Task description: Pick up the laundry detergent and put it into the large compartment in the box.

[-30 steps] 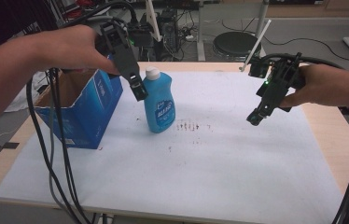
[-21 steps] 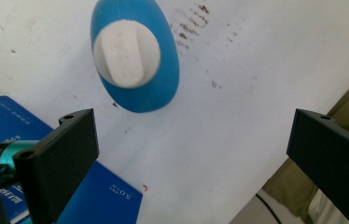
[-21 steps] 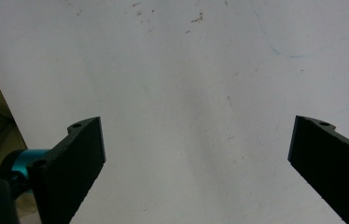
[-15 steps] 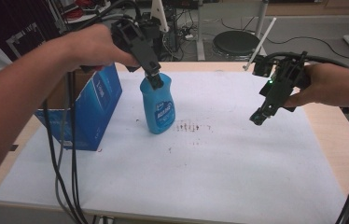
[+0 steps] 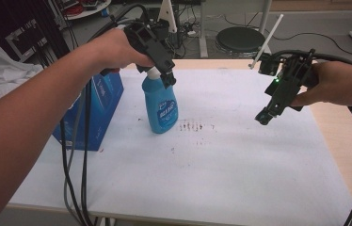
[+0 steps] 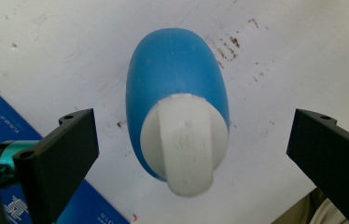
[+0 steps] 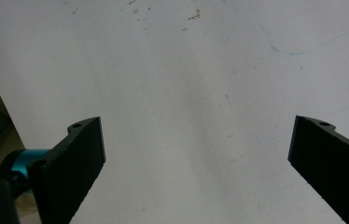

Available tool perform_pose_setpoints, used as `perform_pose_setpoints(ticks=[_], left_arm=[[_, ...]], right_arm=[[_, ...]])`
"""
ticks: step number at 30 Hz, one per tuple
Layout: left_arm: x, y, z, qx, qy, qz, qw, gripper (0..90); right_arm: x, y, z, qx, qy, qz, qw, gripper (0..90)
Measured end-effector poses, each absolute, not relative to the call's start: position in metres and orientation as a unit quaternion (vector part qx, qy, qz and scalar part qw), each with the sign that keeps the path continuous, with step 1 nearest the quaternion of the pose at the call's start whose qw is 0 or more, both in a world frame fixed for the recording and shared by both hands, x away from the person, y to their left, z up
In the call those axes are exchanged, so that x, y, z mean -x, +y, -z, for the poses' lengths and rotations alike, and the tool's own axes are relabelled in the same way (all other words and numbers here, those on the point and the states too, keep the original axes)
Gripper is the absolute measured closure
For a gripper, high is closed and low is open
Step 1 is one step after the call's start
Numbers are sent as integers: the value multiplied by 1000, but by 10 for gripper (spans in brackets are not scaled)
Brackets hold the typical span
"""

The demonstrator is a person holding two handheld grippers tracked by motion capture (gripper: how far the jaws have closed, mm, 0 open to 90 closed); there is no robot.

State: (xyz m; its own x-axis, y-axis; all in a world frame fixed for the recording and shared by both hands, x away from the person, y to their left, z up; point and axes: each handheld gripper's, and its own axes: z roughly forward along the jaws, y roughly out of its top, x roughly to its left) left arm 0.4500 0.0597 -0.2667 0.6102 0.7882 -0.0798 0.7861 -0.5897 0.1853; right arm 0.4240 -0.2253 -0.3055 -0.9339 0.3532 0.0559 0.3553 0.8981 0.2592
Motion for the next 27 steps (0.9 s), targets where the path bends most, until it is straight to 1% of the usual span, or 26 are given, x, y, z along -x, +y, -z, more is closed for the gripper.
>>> perform_pose_setpoints(ticks=[9,19,21,25,26,27], left_arm=[[-457,62,284,-885,454,-5,108,22],[-458,59,299,-890,447,-3,96,23],[-457,58,299,-891,442,-2,98,85],[-457,58,301,-891,443,-4,96,89],[-458,58,302,-891,444,-3,97,124],[-458,58,302,-890,445,-4,98,124]], right_arm=[[-425,-226,307,183,-974,132,5,29],[-427,-226,308,184,-974,132,6,29],[-427,-225,309,184,-974,133,7,29],[-427,-225,309,183,-974,131,6,29],[-427,-225,308,182,-974,132,6,29],[-427,-225,308,182,-974,132,6,29]])
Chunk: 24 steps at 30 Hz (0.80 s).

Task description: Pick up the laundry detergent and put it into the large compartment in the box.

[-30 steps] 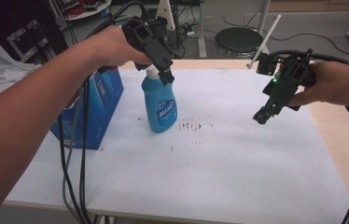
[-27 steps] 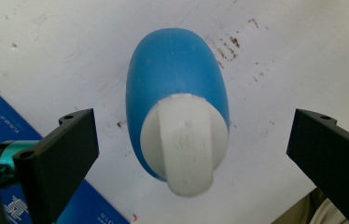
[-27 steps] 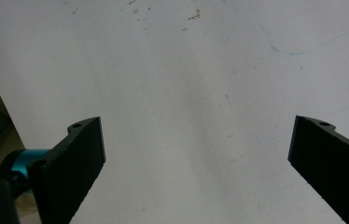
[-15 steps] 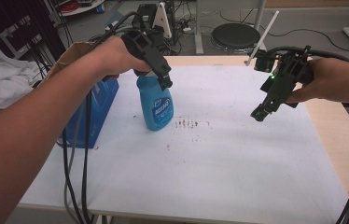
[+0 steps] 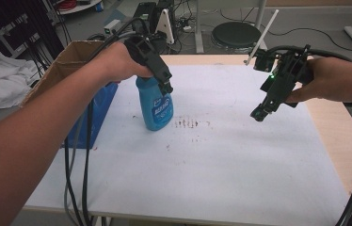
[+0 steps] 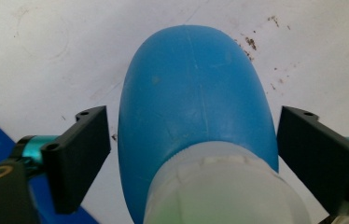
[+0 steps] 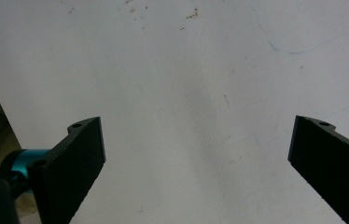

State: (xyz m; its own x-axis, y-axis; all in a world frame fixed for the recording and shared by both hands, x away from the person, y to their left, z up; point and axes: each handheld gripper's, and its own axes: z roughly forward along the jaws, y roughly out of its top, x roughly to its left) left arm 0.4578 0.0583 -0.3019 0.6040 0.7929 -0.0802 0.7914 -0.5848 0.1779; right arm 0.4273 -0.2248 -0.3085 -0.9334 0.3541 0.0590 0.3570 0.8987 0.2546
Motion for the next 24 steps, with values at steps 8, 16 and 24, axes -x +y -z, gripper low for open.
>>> perform_pose_setpoints(ticks=[8,16,24], left_arm=[[-458,60,302,-882,459,-6,103,217],[-458,61,302,-883,458,-3,101,280],[-458,60,303,-885,455,0,102,333]], right_arm=[[-427,-225,308,183,-974,133,6,29],[-428,-225,309,180,-975,133,7,29],[-429,-224,310,181,-975,131,9,29]])
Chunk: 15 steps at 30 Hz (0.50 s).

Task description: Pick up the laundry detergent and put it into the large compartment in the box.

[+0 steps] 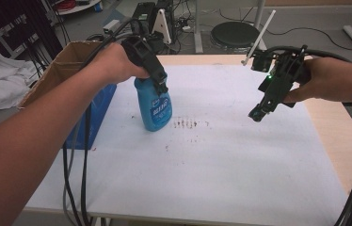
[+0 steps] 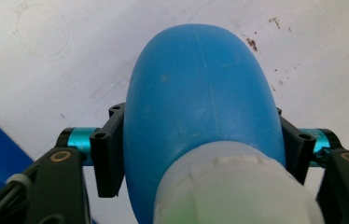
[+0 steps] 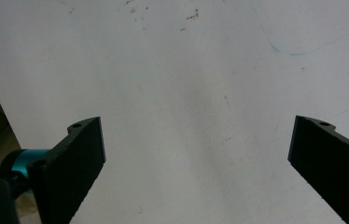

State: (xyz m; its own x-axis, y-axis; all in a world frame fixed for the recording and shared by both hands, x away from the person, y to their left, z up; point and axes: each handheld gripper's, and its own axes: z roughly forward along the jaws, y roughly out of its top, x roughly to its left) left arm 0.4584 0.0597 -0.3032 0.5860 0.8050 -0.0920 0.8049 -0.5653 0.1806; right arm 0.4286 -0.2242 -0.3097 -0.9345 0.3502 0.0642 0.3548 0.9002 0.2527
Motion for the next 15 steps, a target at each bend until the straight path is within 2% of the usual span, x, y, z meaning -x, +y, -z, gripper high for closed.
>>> perform_pose_setpoints(ticks=[4,15], left_arm=[[-458,60,303,-886,453,5,99,362],[-457,61,301,-883,460,2,91,376]], right_arm=[[-429,-224,310,181,-975,132,9,29],[-428,-224,309,182,-974,133,9,29]])
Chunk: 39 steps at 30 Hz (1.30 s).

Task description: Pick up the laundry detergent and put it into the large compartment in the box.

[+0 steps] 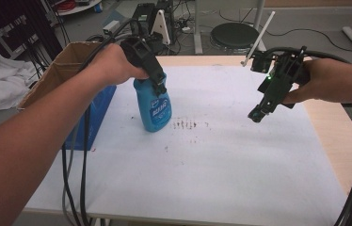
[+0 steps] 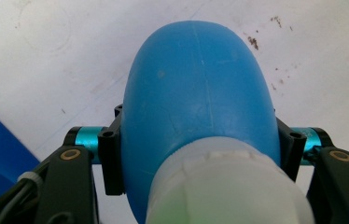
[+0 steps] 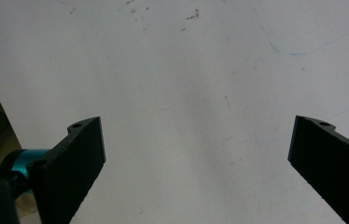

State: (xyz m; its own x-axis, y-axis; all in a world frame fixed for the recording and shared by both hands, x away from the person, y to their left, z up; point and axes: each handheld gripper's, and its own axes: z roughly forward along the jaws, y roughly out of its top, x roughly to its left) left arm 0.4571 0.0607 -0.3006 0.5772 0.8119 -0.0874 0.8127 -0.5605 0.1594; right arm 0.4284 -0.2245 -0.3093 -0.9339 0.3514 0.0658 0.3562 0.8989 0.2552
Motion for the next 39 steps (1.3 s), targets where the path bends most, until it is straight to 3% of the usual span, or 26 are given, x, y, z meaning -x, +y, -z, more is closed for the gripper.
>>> perform_pose_setpoints(ticks=[12,14,27,39], left_arm=[[-442,73,243,-897,430,-1,101,376],[-434,82,217,-904,414,-4,106,377],[-407,113,141,-935,332,-15,122,376],[-396,158,108,-944,296,-29,140,376]], right_arm=[[-428,-229,308,187,-973,135,9,29],[-428,-228,307,187,-973,134,9,29],[-426,-226,306,186,-973,137,11,29],[-426,-227,305,191,-972,137,12,29]])
